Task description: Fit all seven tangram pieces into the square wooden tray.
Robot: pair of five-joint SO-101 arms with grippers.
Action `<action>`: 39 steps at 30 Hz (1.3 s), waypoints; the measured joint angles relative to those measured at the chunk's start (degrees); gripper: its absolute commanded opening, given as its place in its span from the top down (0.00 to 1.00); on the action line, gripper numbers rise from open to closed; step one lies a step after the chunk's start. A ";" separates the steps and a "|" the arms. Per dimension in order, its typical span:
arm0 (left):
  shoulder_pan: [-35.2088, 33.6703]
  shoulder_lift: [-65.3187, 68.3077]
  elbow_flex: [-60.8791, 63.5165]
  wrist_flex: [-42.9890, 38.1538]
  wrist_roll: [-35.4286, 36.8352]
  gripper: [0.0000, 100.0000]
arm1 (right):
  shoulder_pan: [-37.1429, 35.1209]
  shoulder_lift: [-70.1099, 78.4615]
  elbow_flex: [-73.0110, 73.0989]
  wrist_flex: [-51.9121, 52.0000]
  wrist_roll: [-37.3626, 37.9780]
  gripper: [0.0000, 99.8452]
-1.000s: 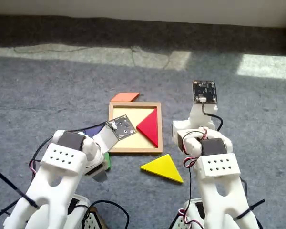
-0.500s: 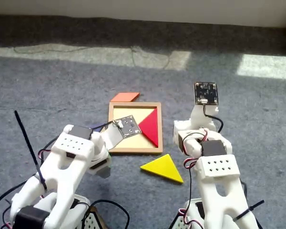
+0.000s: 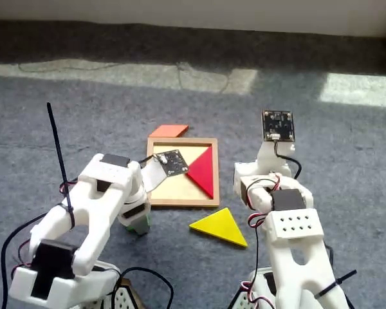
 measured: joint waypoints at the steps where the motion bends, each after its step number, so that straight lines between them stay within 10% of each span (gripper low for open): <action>1: 0.00 0.35 -0.35 0.00 0.00 0.77 | 0.00 0.00 0.00 0.00 0.00 0.99; 19: 0.09 -10.64 -2.20 11.34 0.62 0.92 | 0.09 0.00 0.00 0.00 0.00 0.99; 27: 0.09 -22.42 -7.91 12.75 14.68 0.92 | 2.90 0.00 0.00 0.00 0.00 0.99; 39: 5.36 4.40 -30.42 8.88 24.00 0.92 | 5.45 0.00 0.00 -0.09 0.00 0.99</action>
